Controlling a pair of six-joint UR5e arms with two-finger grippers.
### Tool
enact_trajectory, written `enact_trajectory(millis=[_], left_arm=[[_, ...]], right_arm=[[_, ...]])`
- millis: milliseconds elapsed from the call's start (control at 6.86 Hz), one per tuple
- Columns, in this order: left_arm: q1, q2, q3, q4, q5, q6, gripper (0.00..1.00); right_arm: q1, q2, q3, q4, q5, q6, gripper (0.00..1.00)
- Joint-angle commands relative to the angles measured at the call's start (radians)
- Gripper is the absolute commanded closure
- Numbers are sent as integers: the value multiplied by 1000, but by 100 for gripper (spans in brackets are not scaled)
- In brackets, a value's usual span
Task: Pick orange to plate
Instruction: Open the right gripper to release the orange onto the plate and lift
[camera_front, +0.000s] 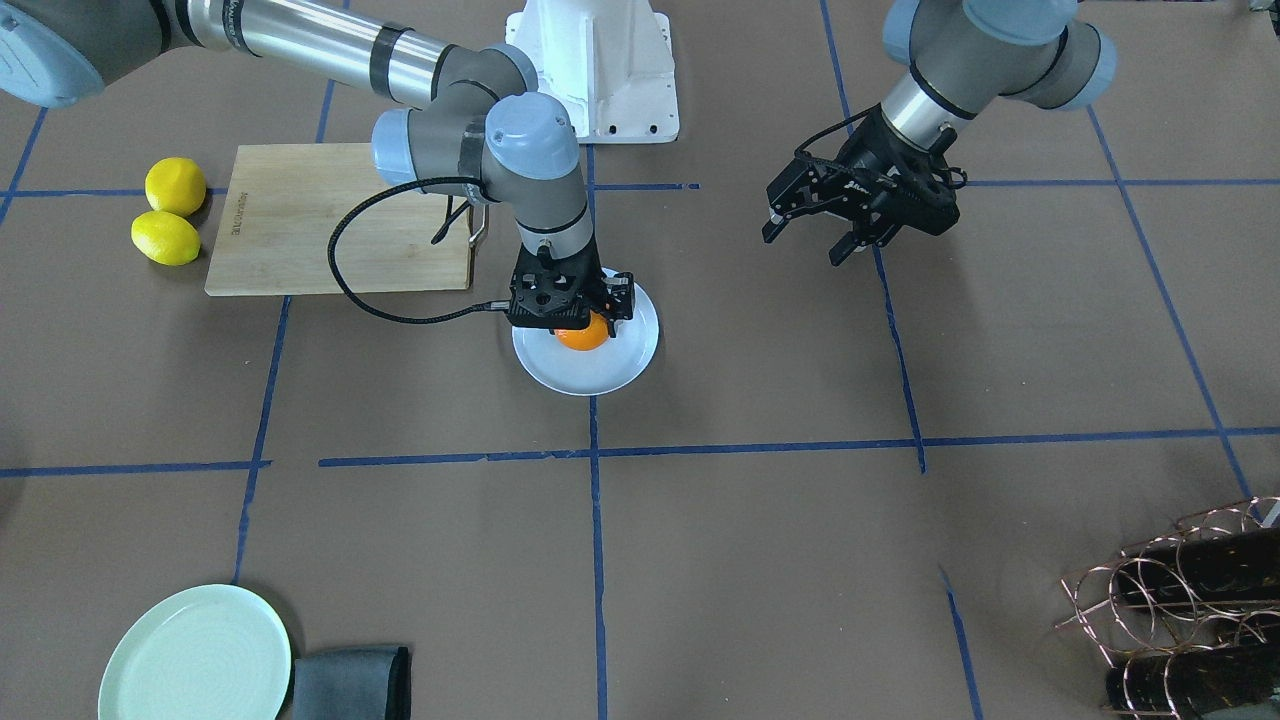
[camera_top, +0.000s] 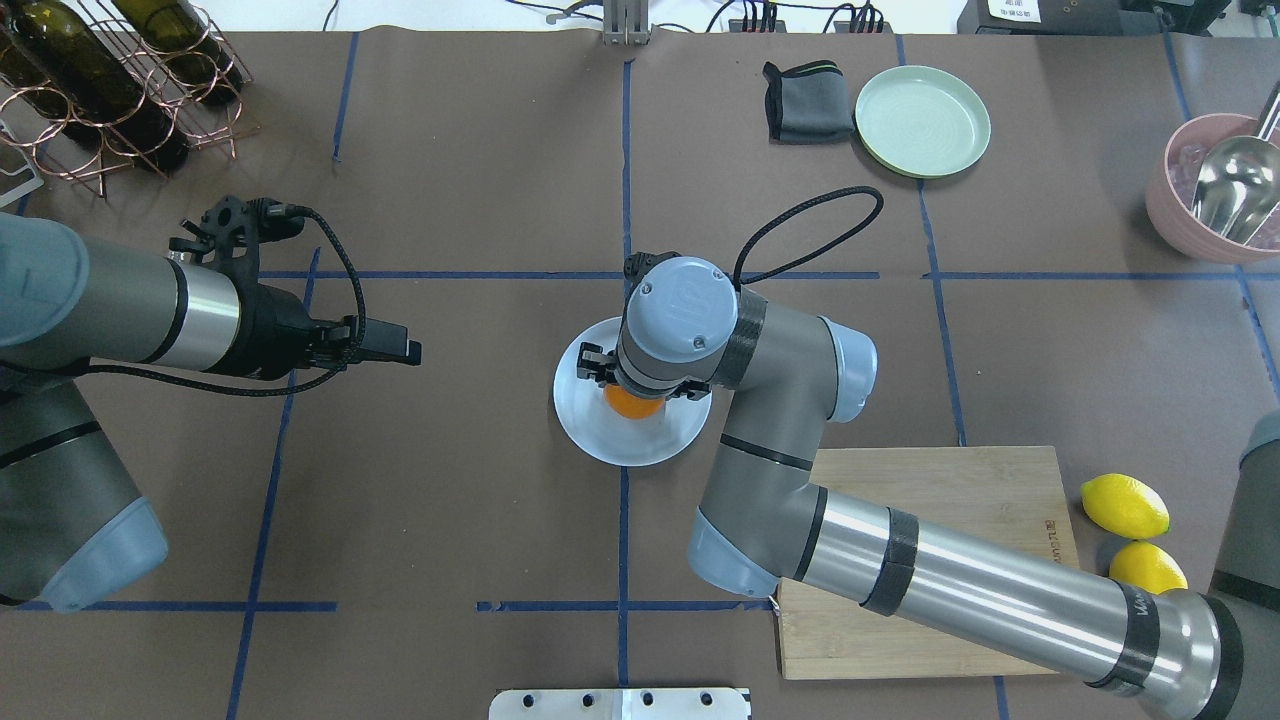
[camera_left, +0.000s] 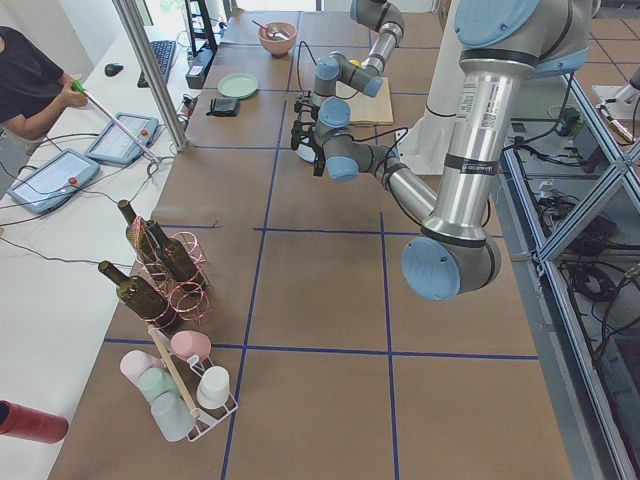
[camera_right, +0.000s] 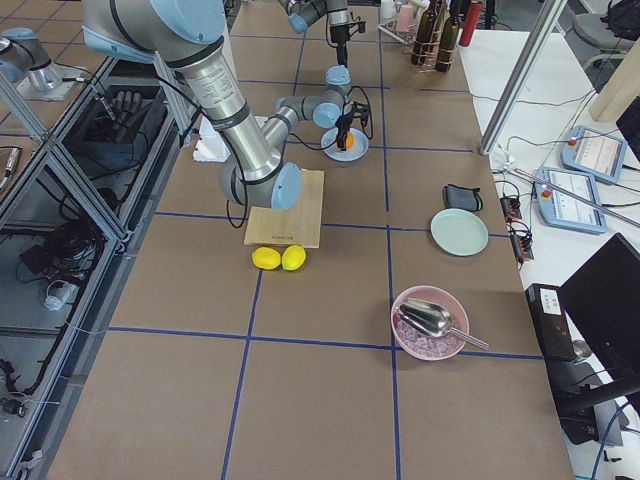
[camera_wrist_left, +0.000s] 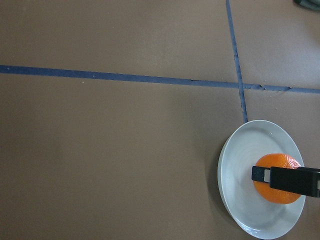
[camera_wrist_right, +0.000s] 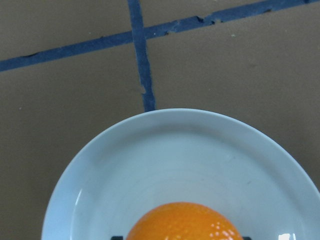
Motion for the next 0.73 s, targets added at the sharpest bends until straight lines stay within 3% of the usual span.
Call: enact_trajectory(millis=[0, 292, 438, 583], left_arm=[[3, -5, 2, 0, -1, 0, 0], [3, -3, 2, 0, -1, 3, 0], [-3, 12, 0, 2, -3, 70, 0], [-24, 65, -1, 2, -3, 203, 0]], right_arm=[[5, 3, 16, -5, 8, -1, 0], [89, -35, 123, -81, 132, -2, 0], [161, -108, 266, -153, 228, -33, 0], [270, -252, 438, -183, 352, -133, 0]])
